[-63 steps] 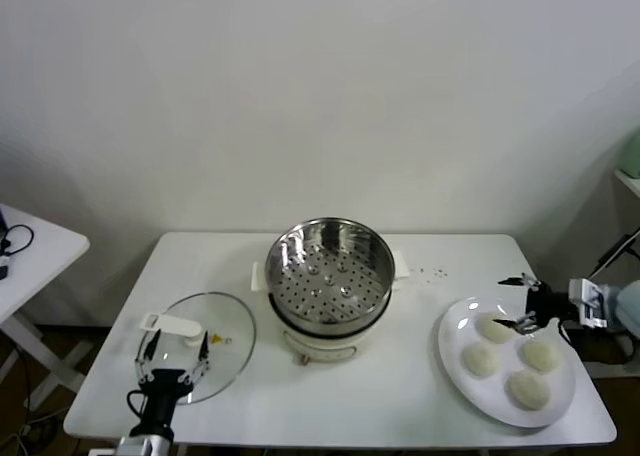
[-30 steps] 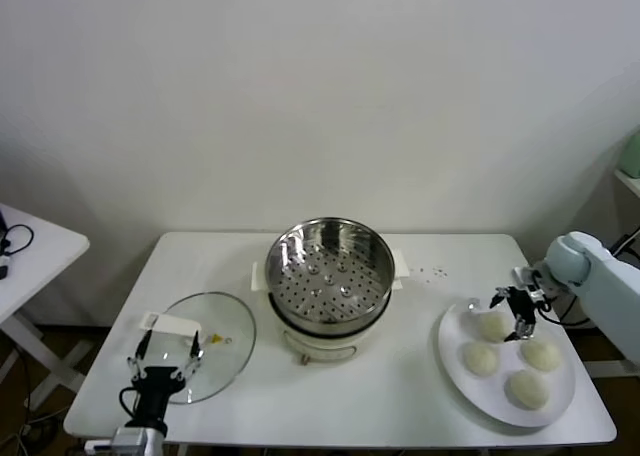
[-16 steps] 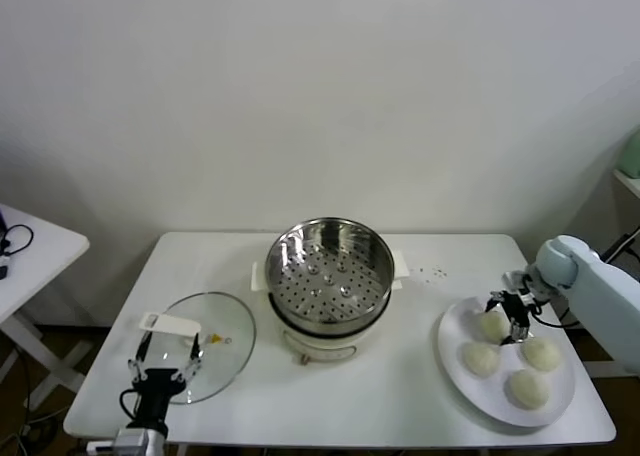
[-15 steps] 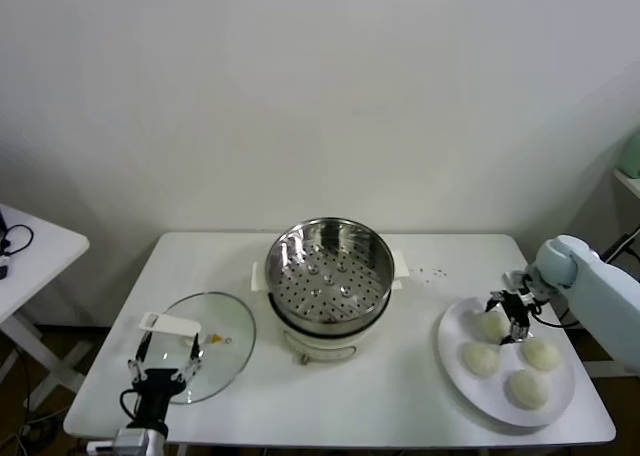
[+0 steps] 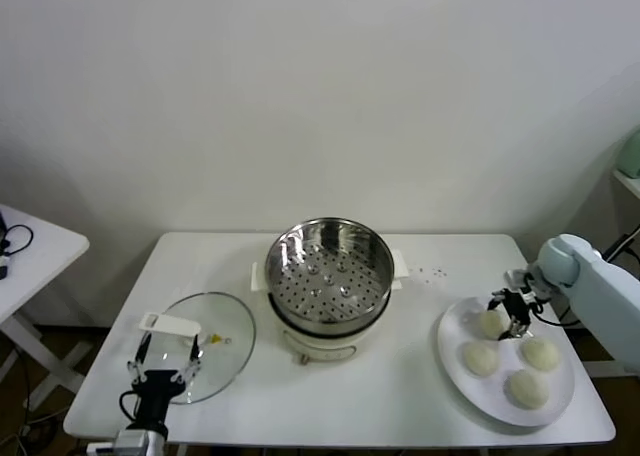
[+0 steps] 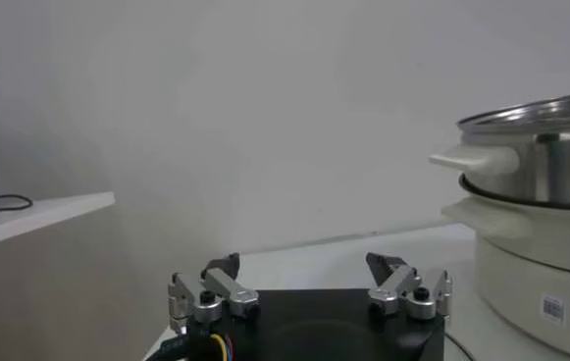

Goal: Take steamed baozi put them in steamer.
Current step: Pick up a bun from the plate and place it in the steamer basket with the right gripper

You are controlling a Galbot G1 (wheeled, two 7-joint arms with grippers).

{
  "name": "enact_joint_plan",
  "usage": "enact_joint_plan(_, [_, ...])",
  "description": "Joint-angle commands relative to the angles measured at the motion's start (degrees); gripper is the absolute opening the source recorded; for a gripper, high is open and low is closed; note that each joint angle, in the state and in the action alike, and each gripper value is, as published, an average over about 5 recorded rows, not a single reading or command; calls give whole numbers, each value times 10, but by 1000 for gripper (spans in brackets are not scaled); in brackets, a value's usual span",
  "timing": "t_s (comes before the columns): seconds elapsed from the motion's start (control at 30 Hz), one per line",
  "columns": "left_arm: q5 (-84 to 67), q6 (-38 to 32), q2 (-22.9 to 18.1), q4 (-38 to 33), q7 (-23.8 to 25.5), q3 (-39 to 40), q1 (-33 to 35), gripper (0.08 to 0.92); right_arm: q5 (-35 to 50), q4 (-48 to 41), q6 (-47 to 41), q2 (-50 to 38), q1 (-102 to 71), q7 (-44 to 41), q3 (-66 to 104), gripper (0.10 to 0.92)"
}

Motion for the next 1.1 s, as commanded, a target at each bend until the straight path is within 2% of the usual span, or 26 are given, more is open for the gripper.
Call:
enact_joint_plan(0.03, [0,0,0,-1,0,0,1,823,6,14,4,-3,19,-1,-7,695])
enact_joint_plan(0.27, [2,3,2,-6,0,-1,4,823,56,106,35,-25,175,-11,-126,698])
enact_joint_plan(0.43, [3,6,2,-13,2,0,7,823,48,158,80,-2,302,-12,-202,700])
enact_joint_plan(0.77, [6,10,1,-18,3,2,10,823,-3,211,171,101,423,-3,-276,715])
enact_joint_plan(1.1, [6,15,3,-21,3,0,8,823,-72,205,205,247,399,7,-283,721])
